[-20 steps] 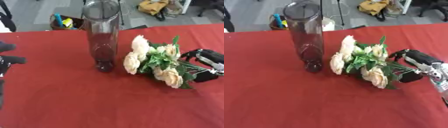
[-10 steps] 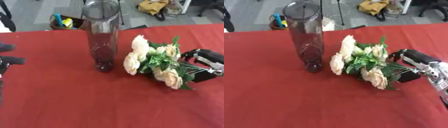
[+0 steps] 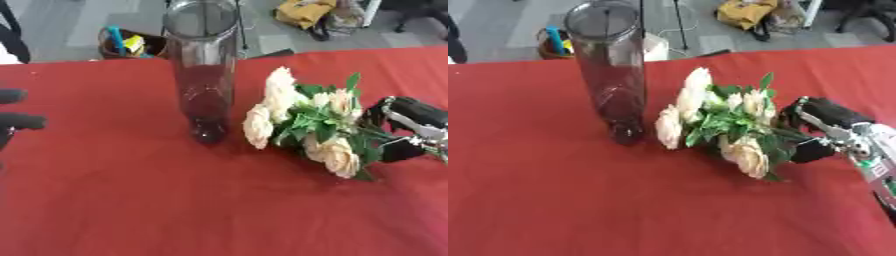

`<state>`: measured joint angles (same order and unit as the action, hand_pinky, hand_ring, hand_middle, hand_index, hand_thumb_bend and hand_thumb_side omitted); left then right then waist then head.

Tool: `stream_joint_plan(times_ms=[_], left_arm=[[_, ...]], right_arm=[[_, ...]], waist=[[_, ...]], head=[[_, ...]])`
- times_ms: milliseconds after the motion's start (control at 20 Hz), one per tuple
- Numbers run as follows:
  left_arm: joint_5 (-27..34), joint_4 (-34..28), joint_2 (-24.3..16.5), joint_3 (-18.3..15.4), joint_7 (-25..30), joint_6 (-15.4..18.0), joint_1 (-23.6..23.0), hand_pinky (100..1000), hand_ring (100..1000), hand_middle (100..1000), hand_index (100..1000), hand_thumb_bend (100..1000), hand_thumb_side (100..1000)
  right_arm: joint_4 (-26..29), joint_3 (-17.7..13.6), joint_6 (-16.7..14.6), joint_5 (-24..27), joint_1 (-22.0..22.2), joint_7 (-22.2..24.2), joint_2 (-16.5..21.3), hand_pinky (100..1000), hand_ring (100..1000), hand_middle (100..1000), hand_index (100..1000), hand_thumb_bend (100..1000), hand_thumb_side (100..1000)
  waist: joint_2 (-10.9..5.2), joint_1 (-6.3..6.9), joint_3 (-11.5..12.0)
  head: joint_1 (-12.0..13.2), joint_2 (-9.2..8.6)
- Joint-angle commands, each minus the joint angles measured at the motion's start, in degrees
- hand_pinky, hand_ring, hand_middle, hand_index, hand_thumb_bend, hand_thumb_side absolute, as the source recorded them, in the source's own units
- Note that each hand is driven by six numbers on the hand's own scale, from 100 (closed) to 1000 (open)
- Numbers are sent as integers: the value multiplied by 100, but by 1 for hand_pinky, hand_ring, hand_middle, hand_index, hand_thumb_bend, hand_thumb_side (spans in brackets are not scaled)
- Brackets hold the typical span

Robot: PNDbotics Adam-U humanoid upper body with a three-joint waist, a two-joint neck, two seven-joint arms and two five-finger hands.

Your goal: Arrange flowers into the vase.

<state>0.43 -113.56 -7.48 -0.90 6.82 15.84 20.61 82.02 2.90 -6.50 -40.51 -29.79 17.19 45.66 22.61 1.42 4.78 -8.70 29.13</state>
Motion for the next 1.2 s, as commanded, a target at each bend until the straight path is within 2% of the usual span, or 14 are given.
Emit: stream_joint_plan(times_ms=[50, 250, 450, 550, 650, 750, 850, 900, 1150, 1200], left_arm=[[-22, -104, -23, 62, 34, 4, 55, 720, 612, 727, 851, 108, 1000], [-32, -104, -20, 59, 48, -2, 52, 720, 613, 728, 852, 108, 1000], [-39, -104, -15, 59, 67, -3, 55, 720, 613, 729, 852, 108, 1000], [-45, -104, -11, 57, 72, -8, 54, 720, 613, 729, 852, 107, 1000], [-48, -104, -10, 56, 75, -9, 56, 720, 613, 730, 852, 107, 1000], [-54, -104, -10, 59, 82, -10, 56, 720, 613, 730, 852, 107, 1000], [-60, -104, -8, 59, 87, -12, 55, 720, 613, 730, 852, 107, 1000], [-61, -104, -7, 59, 89, -12, 54, 721, 613, 731, 852, 107, 1000], [-67, -104, -3, 59, 100, -18, 55, 721, 613, 731, 853, 107, 1000], [-68, -104, -3, 59, 102, -19, 54, 721, 613, 730, 853, 107, 1000]], right_arm=[[-12, -37, 32, -2, -116, -193, 131, 381, 515, 216, 442, 204, 422], [-92, -11, 71, -25, -162, -402, 94, 353, 500, 204, 384, 122, 410], [-152, 32, 94, -115, -183, -521, 52, 318, 492, 194, 348, 117, 391], [-181, 47, 113, -156, -186, -550, 36, 288, 463, 154, 282, 103, 389], [-204, 57, 120, -168, -189, -572, 25, 270, 449, 134, 253, 104, 391], [-221, 65, 125, -175, -190, -574, 20, 222, 401, 100, 201, 123, 401], [-227, 67, 133, -184, -193, -582, 16, 210, 379, 100, 187, 127, 406], [-227, 65, 141, -190, -195, -592, 14, 204, 354, 100, 166, 165, 419], [-226, 57, 185, -230, -203, -696, 2, 186, 273, 100, 122, 227, 459], [-217, 44, 189, -229, -211, -765, -3, 141, 217, 100, 100, 233, 492]], waist=[[-100, -26, 6], [-90, -33, 16], [-72, -38, 24], [-59, -40, 24], [-49, -41, 21], [-42, -42, 19], [-36, -42, 14], [-34, -43, 13], [-24, -49, 9], [-23, -50, 8]], head=[[-19, -71], [-22, -79], [-25, -85], [-29, -85], [-30, -86], [-29, -91], [-31, -95], [-33, -98], [-37, -120], [-37, -123]])
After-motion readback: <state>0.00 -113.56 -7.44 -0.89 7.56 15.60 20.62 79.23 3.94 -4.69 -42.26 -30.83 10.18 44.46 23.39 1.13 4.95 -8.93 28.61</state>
